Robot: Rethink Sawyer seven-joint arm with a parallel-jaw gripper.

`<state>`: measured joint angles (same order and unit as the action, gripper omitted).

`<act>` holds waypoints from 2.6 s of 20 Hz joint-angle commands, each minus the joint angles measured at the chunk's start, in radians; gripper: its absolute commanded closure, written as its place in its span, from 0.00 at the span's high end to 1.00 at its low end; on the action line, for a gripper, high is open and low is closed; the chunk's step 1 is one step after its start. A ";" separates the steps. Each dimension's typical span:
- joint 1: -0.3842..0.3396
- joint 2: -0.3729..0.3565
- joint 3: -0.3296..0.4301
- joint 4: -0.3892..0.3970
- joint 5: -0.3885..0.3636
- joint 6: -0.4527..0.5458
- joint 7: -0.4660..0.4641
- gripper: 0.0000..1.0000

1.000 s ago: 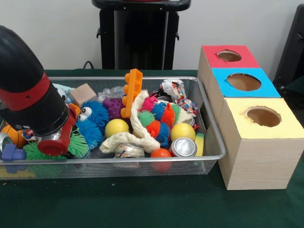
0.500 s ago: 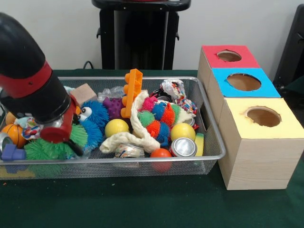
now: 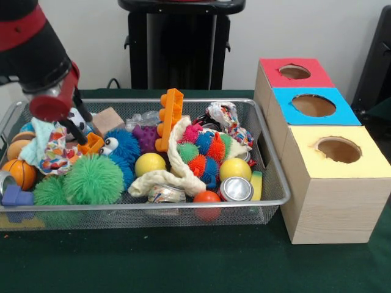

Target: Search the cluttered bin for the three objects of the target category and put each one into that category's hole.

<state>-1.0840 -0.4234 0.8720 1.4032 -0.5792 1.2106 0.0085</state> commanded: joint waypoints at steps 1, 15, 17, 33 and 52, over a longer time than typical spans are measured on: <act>0.006 -0.149 0.006 0.118 0.053 0.102 0.003 1.00; 0.010 -0.029 -0.061 0.034 0.023 0.044 -0.048 1.00; 0.017 0.004 -0.077 0.012 0.006 0.029 -0.046 1.00; 0.021 0.156 -0.113 -0.092 -0.045 -0.048 -0.087 1.00; -0.058 0.156 -0.099 -0.098 -0.111 -0.052 -0.163 1.00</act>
<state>-1.1123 -0.3019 0.8199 1.3694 -0.6245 1.2099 0.0085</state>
